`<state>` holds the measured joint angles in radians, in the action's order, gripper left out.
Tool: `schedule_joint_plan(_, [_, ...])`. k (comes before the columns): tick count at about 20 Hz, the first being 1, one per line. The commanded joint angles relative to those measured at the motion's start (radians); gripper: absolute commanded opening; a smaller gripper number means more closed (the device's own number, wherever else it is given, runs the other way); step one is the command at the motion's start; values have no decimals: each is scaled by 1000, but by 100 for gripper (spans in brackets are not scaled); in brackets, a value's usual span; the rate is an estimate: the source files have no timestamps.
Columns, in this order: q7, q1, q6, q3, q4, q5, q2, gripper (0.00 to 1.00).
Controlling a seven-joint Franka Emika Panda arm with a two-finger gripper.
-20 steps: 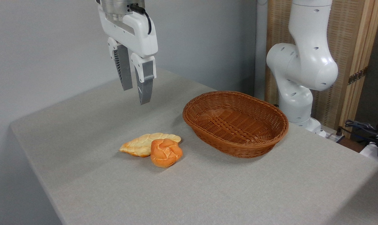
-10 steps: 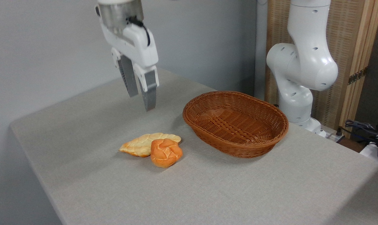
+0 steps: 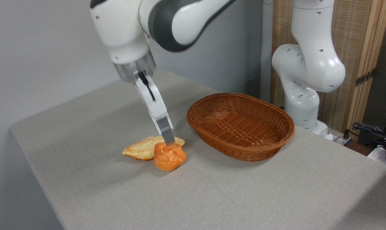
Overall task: Put bread into the basket
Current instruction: 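Lower the gripper down onto the orange bread roll, then close the gripper around the orange bread roll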
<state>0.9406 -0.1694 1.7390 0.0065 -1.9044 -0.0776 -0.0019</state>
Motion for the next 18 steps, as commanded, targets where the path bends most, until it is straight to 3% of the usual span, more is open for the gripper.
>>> schedule_joint_plan(1, [61,28,121,6,-96,1,-15,100])
schedule_joint_plan(14, [89,28,185,6,-102,2,91,100])
schedule_joint_plan(15, [90,30,185,7,-101,2,89,86])
schedule_joint_plan(17, [90,28,185,15,-99,2,89,49])
schedule_joint_plan(18, [92,28,185,18,-99,1,88,42])
